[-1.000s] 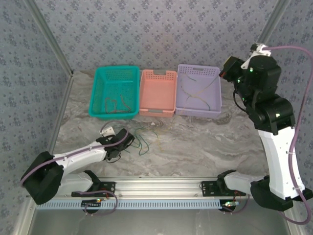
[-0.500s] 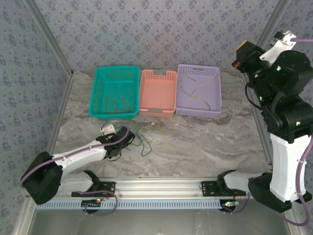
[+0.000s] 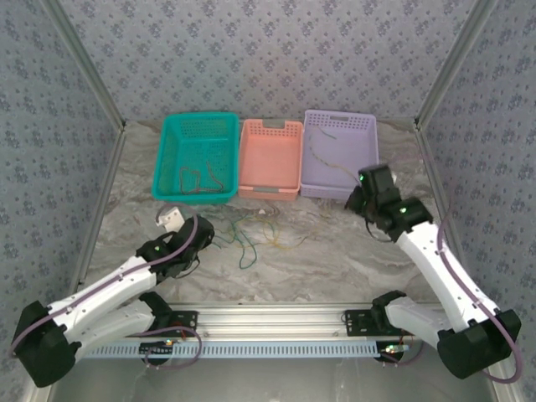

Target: Untangle the cables

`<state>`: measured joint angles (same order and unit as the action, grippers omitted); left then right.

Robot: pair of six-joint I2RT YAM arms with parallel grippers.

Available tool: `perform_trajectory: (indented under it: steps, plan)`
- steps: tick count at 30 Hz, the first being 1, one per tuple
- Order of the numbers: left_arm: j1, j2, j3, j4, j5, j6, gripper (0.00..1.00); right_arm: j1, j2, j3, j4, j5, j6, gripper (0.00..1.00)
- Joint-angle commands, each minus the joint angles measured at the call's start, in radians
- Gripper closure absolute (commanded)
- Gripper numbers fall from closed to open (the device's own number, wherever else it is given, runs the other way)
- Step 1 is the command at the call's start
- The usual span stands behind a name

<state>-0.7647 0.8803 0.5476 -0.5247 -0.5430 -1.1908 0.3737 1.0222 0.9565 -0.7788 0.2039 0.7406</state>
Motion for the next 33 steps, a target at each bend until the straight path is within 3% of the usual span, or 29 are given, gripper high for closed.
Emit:
perform_trajectory:
  steps: [1, 5, 9, 14, 16, 18, 22, 29, 33]
  plan:
    - [0.008, -0.021, -0.006, -0.025, -0.005, -0.006, 1.0, 0.017, -0.029, -0.096, 0.056, 0.063, 0.074, 1.0]
    - [0.008, -0.024, -0.009, -0.02, 0.005, -0.005, 1.0, 0.059, -0.024, -0.1, 0.021, 0.132, 0.054, 0.64]
    - [0.008, -0.027, -0.019, -0.021, 0.001, -0.013, 1.0, 0.21, -0.062, -0.03, -0.084, 0.316, 0.073, 0.47]
    - [0.008, -0.036, -0.034, -0.014, 0.005, -0.021, 1.0, 0.445, -0.043, 0.037, -0.121, 0.464, 0.082, 0.48]
    - [0.007, -0.035, -0.036, -0.015, 0.007, -0.022, 1.0, 0.527, 0.018, 0.037, -0.03, 0.417, 0.031, 0.53]
    - [0.008, -0.034, -0.038, -0.015, 0.008, -0.023, 1.0, 0.566, 0.105, 0.018, 0.11, 0.284, -0.036, 0.54]
    - [0.008, -0.035, -0.037, -0.02, 0.008, -0.023, 1.0, 0.571, 0.331, 0.005, 0.304, 0.074, -0.101, 0.52]
    - [0.008, -0.029, -0.038, -0.022, 0.014, -0.021, 1.0, 0.507, 0.575, 0.027, 0.445, -0.104, -0.161, 0.46]
    - [0.008, -0.025, -0.04, -0.014, 0.019, -0.022, 1.0, 0.476, 0.675, 0.051, 0.467, -0.144, -0.166, 0.53]
